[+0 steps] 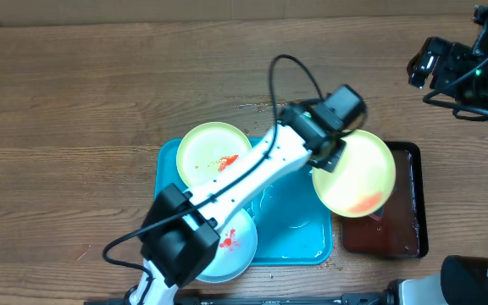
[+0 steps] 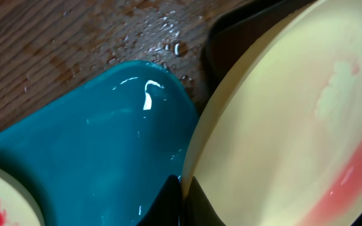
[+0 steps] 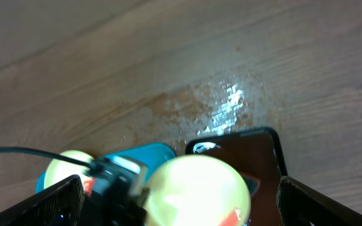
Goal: Clean dirty plates on tray and stack at the side
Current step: 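Lift the cleaned yellow plate with the left gripper toward the dark tray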
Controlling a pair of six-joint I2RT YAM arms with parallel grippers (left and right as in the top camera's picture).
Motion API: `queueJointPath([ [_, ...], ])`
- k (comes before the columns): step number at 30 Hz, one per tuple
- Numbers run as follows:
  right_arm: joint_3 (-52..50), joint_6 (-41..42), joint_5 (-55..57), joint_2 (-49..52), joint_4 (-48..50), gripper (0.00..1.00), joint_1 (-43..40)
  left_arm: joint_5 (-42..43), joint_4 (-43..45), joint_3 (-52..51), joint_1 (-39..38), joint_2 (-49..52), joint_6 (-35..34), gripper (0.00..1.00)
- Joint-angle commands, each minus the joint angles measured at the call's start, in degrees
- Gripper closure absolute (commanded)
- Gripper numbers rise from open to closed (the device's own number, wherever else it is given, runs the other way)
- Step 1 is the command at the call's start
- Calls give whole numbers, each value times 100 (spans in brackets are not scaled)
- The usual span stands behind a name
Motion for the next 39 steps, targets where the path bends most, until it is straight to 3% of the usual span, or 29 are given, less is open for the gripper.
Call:
queueJointPath([
  [1, 337, -85, -35, -120, 120, 0, -7, -308, -79, 396, -55, 168, 127, 96],
  [14, 831, -85, -350, -120, 367, 0, -7, -787, 87, 472, -210, 223, 315, 96],
  [26, 828, -85, -463, -120, 339, 0, -7, -2240, 286, 564, -857, 223, 634, 96],
  [39, 828, -83, -466, -120, 352, 0, -7, -2964, 334, 564, -1058, 223, 944, 96],
])
